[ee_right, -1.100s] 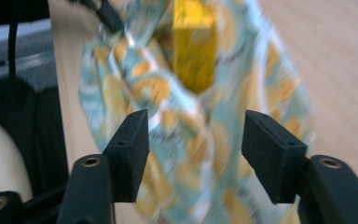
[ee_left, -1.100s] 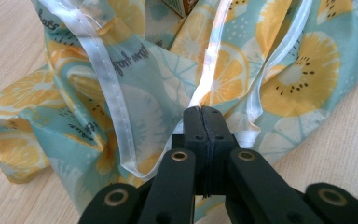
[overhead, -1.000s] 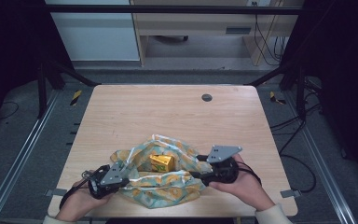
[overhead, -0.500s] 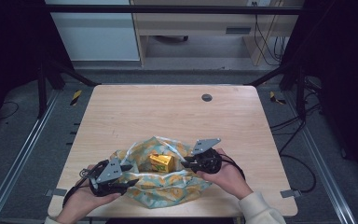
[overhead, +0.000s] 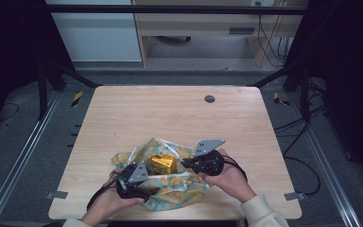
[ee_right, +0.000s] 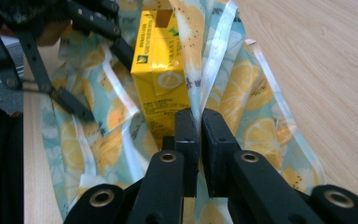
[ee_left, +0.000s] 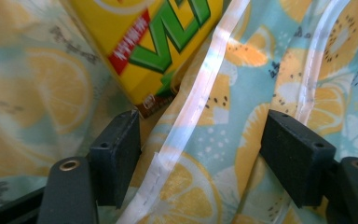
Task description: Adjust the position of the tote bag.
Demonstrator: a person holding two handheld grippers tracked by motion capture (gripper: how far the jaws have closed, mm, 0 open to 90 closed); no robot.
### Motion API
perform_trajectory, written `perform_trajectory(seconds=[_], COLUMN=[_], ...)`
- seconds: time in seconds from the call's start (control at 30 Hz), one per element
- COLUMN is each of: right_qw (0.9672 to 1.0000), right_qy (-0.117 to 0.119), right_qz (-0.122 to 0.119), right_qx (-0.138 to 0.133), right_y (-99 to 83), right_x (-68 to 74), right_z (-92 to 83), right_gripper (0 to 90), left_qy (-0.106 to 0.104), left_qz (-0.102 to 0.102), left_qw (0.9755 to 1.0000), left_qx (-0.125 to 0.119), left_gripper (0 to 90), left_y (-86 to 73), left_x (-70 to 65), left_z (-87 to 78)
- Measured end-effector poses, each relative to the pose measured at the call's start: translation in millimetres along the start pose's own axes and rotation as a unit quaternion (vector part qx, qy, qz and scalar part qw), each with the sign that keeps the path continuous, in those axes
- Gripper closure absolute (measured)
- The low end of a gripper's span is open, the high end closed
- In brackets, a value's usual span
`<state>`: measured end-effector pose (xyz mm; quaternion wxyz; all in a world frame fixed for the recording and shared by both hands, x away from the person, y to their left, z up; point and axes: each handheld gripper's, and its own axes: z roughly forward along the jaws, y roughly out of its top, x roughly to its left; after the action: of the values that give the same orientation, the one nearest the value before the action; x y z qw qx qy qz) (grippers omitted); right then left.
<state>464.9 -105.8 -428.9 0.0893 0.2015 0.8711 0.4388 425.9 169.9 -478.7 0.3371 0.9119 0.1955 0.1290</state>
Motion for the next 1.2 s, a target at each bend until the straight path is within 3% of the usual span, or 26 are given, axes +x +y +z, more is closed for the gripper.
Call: perform_trajectory(seconds=[0.17,0.5,0.6,0.7,0.73,0.77,0.83,0.97,1.2], right_qw=[1.0,0.9987,0.9974,0.996,0.9954,0.9945,0.993,0.9901,0.9853], right_qy=[-0.004,-0.033,-0.043,-0.056,-0.06,-0.061,-0.068,-0.085,-0.106], right_qz=[0.006,0.035,0.054,0.064,0.068,0.077,0.088,0.108,0.133], right_qx=[-0.004,-0.015,-0.019,-0.027,-0.032,-0.036,-0.04,-0.029,0.018], right_y=[5.5,22.8,29.7,38.1,40.8,43.4,47.6,50.0,38.5], right_x=[-2.2,-22.5,-34.2,-44.7,-49.2,-53.1,-61.6,-79.0,-96.8], right_z=[1.9,10.5,15.0,17.3,18.1,18.8,21.4,33.1,58.1], right_gripper=[86.5,90.0,90.0,90.0,90.0,90.0,90.0,90.0,90.0], left_qy=[-0.009,0.012,0.023,0.033,0.025,0.036,0.027,0.02,0.011], left_qz=[0.009,0.057,0.069,0.068,0.07,0.075,0.085,0.109,0.136], left_qw=[0.9999,0.9978,0.9972,0.9971,0.9971,0.9964,0.9958,0.9937,0.99], left_qx=[0.01,0.03,0.02,-0.009,-0.014,-0.018,-0.018,0.013,0.037], left_gripper=[36.1,77.0,86.8,89.5,89.6,89.8,89.9,90.0,90.0], left_y=[-2.1,-1.6,0.6,3.0,3.2,2.9,1.0,-2.1,-2.2], left_x=[-0.9,-6.3,-7.6,-9.8,-11.1,-12.1,-15.3,-22.8,-30.9], left_z=[5.4,3.6,-2.1,-13.7,-16.6,-20.0,-22.4,-16.5,-9.1])
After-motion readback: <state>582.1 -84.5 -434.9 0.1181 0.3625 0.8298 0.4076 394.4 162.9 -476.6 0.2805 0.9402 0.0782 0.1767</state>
